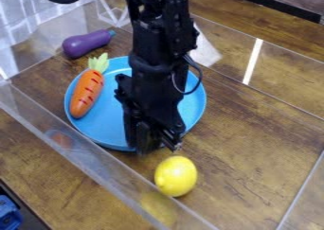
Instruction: Move the carrot to the left side
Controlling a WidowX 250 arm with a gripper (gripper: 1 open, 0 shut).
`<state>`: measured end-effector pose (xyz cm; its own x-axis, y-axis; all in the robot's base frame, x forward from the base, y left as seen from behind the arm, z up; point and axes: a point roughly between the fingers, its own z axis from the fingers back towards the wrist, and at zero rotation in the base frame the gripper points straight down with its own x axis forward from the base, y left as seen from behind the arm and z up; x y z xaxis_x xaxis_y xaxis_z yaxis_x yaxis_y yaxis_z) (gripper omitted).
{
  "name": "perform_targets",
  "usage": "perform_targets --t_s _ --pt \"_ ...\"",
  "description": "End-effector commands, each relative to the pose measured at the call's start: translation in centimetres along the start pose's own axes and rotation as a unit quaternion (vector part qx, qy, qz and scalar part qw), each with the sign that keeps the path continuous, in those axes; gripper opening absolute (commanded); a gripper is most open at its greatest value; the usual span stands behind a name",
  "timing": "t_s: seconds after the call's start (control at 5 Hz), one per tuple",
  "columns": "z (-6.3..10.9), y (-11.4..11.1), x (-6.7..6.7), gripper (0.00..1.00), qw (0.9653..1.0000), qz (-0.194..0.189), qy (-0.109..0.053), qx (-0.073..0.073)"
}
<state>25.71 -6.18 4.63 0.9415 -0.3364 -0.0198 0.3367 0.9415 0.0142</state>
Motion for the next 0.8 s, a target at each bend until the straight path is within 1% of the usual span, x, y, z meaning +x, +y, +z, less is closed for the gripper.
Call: perform_targets --t_s 0.0,0.2,0.4,0.6 --pt "1.8 -0.3 0.4 0.00 0.9995 0.021 -0.024 0.007" --pt "1.0 -0.7 0.8 0.00 0.9991 0.034 -0.025 0.007" --pt "1.2 -0.5 1.4 0.00 0.9976 0.061 -0.031 0.007" --pt "1.9 0.0 2.2 0.00 0.9949 0.091 -0.041 0.011"
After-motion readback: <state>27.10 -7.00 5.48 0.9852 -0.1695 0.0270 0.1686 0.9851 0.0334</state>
